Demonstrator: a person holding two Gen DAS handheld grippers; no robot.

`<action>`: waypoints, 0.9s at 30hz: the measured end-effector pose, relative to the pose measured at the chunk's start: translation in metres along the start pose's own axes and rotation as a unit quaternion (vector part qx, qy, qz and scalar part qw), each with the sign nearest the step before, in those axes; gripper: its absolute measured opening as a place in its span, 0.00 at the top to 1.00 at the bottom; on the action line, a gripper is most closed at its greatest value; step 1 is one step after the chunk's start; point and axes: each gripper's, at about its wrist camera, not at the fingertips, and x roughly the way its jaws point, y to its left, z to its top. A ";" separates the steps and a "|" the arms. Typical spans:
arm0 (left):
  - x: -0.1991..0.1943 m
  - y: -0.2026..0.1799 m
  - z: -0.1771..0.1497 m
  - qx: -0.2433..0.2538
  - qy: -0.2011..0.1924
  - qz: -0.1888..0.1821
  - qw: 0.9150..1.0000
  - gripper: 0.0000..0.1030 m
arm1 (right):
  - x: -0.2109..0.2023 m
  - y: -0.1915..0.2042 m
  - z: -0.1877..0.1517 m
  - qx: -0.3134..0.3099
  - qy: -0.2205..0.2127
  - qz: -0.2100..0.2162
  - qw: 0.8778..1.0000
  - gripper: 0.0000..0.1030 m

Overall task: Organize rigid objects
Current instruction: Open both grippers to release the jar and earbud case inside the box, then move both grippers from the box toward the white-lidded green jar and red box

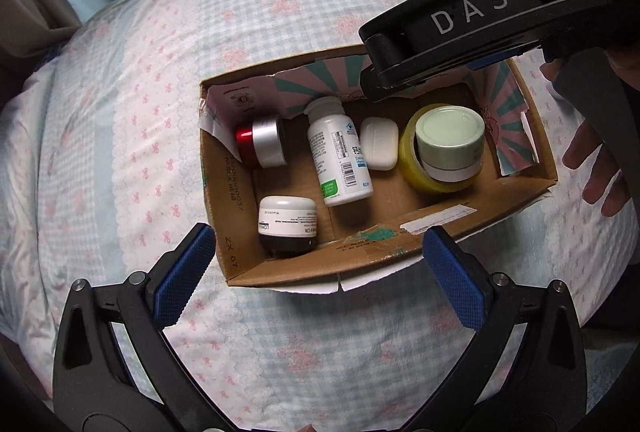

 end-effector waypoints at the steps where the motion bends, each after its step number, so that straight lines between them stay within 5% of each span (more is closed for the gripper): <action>1: -0.005 0.001 -0.001 -0.001 -0.004 0.001 1.000 0.00 | -0.004 0.002 -0.001 -0.002 -0.002 0.000 1.000 0.00; 11: -0.061 0.014 -0.016 -0.021 -0.041 0.011 0.999 0.00 | -0.065 0.014 -0.025 0.004 -0.048 0.005 0.999 0.00; 27: -0.142 -0.036 -0.017 0.002 -0.077 -0.066 0.995 0.00 | -0.196 -0.021 -0.125 0.055 -0.137 -0.042 0.988 0.00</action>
